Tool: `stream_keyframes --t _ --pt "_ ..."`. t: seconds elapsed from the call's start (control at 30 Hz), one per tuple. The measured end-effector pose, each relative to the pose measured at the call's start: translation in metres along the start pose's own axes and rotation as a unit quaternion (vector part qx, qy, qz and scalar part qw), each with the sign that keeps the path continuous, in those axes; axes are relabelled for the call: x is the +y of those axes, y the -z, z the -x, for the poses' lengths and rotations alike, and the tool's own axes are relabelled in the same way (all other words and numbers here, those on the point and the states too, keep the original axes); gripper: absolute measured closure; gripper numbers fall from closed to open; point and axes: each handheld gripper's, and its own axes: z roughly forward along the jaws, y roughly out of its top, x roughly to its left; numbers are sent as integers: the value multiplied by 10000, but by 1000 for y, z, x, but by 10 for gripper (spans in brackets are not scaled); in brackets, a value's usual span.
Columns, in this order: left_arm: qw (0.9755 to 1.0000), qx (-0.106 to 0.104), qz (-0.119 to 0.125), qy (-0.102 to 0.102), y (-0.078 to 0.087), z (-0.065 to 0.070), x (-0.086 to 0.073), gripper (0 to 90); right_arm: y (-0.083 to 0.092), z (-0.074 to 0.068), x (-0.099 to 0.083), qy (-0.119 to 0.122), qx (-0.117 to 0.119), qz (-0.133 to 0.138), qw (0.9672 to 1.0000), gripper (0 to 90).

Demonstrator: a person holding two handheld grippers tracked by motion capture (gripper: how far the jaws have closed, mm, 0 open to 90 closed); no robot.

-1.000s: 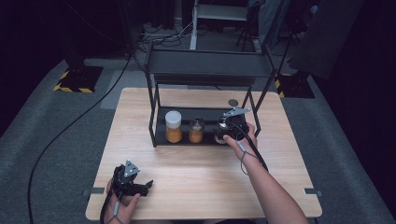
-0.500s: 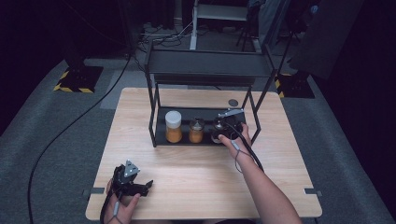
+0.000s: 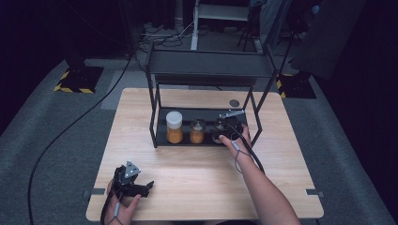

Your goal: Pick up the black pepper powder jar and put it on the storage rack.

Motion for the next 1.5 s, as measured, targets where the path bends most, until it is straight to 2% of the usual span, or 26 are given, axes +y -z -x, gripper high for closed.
stream_keyframes --t 0.47,0.5,0.53,0.6,0.77,1.0,1.33,1.5 --pt "10000 0 0 -1 0 0 0 33 -5 6 -4 -107 11 -59 9999 311" --pt "10000 0 0 -1 0 0 0 33 -4 8 -4 -133 35 -62 9999 293" --pt "10000 0 0 0 0 0 0 33 -3 8 -4 -126 33 -50 9999 234" --pt "10000 0 -1 -1 0 0 0 33 0 8 -1 -100 55 -59 9999 194" --pt "10000 0 0 0 0 0 0 33 19 11 4 -56 78 49 9999 139" --pt "10000 0 1 1 0 0 0 33 48 12 7 48 68 151 9999 130" --pt "10000 0 1 0 0 0 0 33 90 21 -15 7 45 457 9989 114" --pt "10000 0 3 2 0 0 0 33 104 25 -29 -72 13 588 9982 109"
